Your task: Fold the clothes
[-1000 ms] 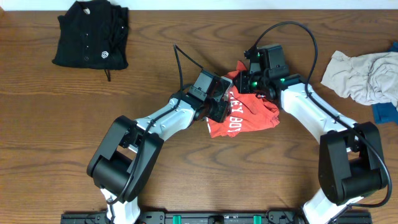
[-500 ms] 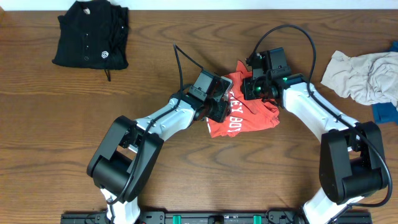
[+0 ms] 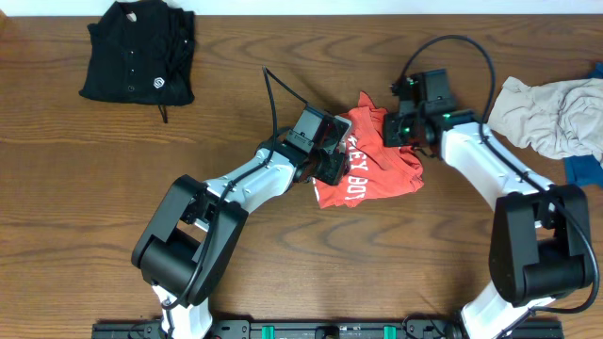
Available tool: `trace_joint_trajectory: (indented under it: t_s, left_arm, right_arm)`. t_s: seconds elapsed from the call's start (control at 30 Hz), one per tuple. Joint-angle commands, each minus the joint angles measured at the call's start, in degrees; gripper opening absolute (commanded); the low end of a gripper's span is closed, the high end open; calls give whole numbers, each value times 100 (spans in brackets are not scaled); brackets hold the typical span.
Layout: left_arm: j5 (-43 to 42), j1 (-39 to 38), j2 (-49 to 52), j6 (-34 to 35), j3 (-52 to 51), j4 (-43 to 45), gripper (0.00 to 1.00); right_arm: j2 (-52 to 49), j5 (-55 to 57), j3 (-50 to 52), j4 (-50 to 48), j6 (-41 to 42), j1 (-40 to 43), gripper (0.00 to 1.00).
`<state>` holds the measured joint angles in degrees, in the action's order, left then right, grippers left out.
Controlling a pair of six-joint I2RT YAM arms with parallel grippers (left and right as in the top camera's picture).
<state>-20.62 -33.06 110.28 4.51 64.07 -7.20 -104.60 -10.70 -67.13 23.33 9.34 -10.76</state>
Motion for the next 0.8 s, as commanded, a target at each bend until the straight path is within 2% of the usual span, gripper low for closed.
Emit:
trace_joint_trajectory:
  t_s: [0.0,0.1,0.17,0.33,0.47,0.63,0.77]
  left_arm:
    - [74,15,98,28,22,-17,49]
    - [74,13,98,28,22,-17,49]
    - [74,15,98,28,22,-20,49]
    - [74,15,98,26,22,-22,49]
    - [74,13,98,7,22,-17,49]
    - [76,15,98,7,22,-13,49]
    - [76,15,98,7,22,-15,49]
  right_arm:
    - [2,-476,-26,17,-201,142,1]
    - [17,-1163,-50,-22,-538,140,21]
    - [63,-1228,-85,-11,-647,138,32]
    - [452,-1292,-149,28,-999,138,42]
    - [866,-1537,-149,105,-1182,136,45]
    - [975,-1779,-146,442,-1491,122,39]
    - [909,-1781,-144,723,-1958,15,39]
